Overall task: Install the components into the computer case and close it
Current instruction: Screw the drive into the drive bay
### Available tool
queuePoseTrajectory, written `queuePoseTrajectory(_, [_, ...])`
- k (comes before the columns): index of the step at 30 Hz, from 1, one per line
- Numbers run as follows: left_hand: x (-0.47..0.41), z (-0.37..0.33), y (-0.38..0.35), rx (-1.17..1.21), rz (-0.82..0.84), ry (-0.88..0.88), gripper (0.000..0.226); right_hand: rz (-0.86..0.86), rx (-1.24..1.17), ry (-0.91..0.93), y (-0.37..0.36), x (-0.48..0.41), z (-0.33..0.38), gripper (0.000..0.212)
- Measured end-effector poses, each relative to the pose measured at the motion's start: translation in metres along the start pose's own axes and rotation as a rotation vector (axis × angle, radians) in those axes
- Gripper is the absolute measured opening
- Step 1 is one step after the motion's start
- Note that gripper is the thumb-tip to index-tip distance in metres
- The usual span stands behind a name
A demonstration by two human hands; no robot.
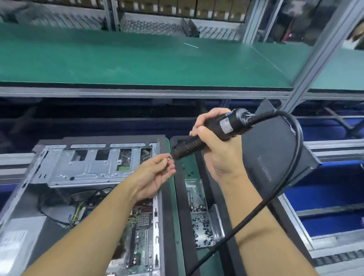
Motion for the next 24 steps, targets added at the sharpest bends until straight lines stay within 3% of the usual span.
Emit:
queuePoseTrajectory(9, [0.021,-0.023,0.015,0.075,0.109,0.03,0.038,-0.012,0.041,0.031,-0.04,0.012,0.003,0.03])
queuePoseTrajectory(19, [0.035,-0.037,0.034,0.224,0.124,-0.015,0.042,-0.032,0.07,0.046,-0.065,0.02,0.001,0.028])
queuePoseTrajectory(24, [0.037,-0.041,0.043,0.166,0.101,-0.039,0.044,-0.014,0.059,0.038,-0.071,0.02,0.001,0.029])
Point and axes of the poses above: each hand's wrist, its own x-axis away from the middle knuckle, its own y-axis out of the back of the hand, z = x × y, the point moved 7 cm from there along -x, towards the middle knuckle, and after that the axes turned 9 degrees about x, right-handed, at the moved point
